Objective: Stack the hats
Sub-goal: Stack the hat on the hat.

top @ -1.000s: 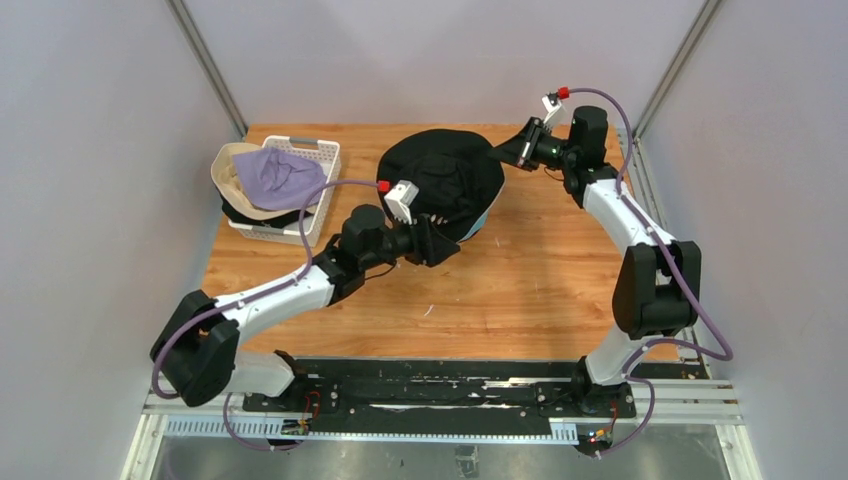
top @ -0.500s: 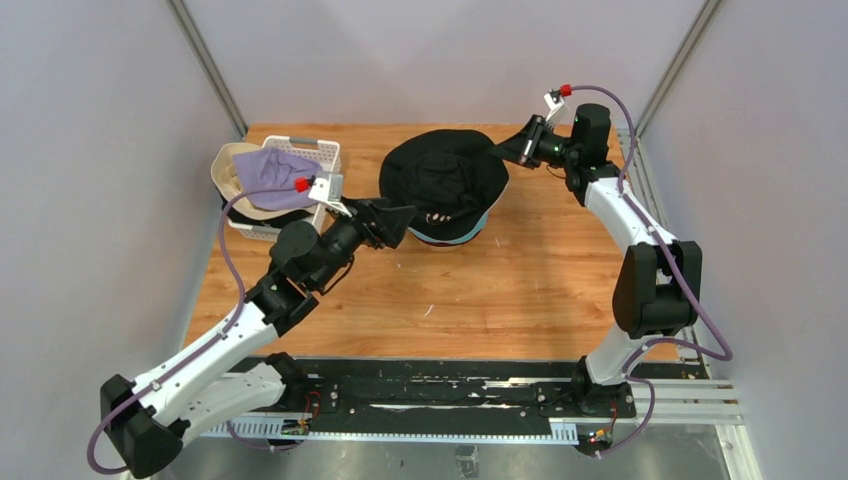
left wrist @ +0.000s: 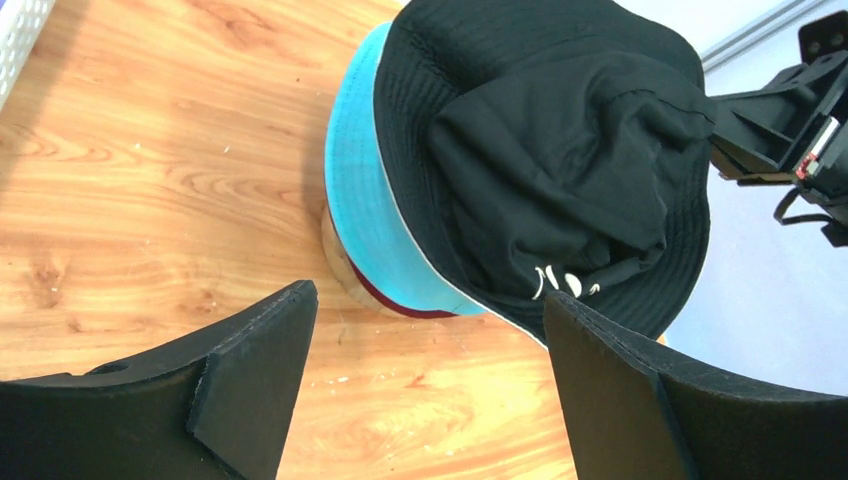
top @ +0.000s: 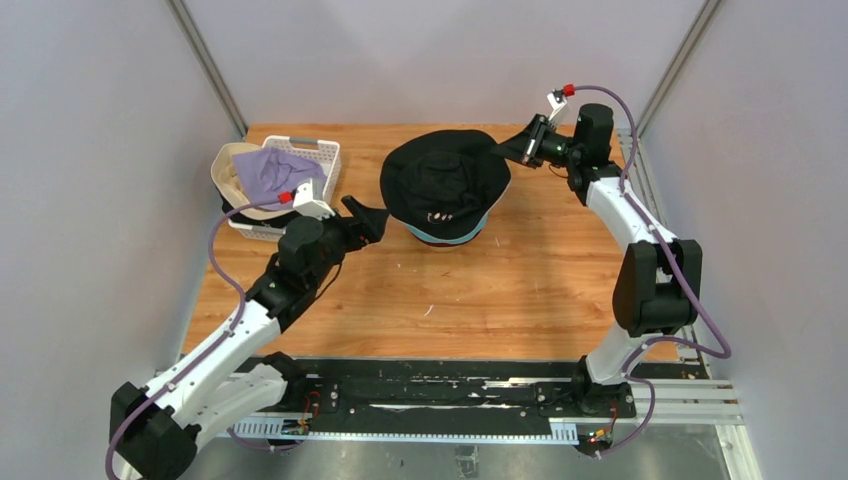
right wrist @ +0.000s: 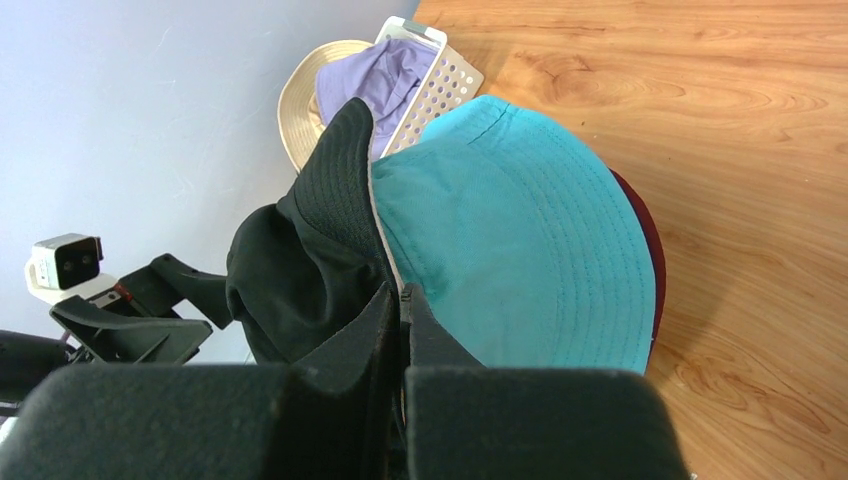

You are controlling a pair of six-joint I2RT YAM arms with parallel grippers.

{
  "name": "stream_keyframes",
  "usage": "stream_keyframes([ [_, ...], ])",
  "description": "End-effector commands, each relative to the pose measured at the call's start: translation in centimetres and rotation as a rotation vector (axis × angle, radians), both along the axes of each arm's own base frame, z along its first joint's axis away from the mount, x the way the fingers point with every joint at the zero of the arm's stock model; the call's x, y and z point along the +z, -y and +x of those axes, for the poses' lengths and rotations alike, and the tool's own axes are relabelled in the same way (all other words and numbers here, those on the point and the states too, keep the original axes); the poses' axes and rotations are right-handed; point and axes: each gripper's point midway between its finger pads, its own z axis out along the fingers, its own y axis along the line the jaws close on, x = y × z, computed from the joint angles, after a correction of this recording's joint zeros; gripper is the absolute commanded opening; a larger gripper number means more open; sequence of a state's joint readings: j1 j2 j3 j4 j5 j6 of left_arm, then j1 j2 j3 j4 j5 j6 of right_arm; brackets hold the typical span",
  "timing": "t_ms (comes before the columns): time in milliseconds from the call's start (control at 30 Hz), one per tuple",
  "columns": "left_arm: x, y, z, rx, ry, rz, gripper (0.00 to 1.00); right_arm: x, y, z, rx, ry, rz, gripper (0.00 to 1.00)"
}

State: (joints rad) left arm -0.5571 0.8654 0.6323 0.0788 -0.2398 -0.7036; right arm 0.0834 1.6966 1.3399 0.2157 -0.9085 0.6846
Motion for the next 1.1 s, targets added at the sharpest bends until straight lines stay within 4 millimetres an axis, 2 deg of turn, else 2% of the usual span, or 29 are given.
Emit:
stream_keyframes([
  [0,0.6,-0.3,0.2,0.006,-0.068,-0.070,0.89,1.0,1.0,0.6,-0.019,0.044,0.012,0.01],
  [133,0.0,0.8,1.1,-0.048,-0.086,-0.147,0.88,1.0,1.0,0.6,-0.019,0.046,0.015,0.01],
  [333,-2.2,2.0,2.5,-0.127,-0.138,-0.262,0.86,1.1,1.0,0.6,-0.019,0.045,0.018,0.01],
  [600,-2.8,1.8,4.0,-0.121,-0.110,-0.294,0.84,0.8,1.1,0.6,-0.020,0.041,0.021,0.01],
  [833,-2.7,2.6,5.6,-0.162,-0.094,-0.358,0.83,0.7,1.1,0.7,-0.021,0.040,0.022,0.00],
  [967,-2.9,3.5,6.4,-0.192,-0.081,-0.392,0.79,0.7,1.1,0.7,-0.022,0.039,0.023,0.00],
  [1067,-2.9,4.2,7.0,-0.222,-0.071,-0.429,0.69,0.6,1.2,0.7,-0.021,0.036,0.024,0.01],
])
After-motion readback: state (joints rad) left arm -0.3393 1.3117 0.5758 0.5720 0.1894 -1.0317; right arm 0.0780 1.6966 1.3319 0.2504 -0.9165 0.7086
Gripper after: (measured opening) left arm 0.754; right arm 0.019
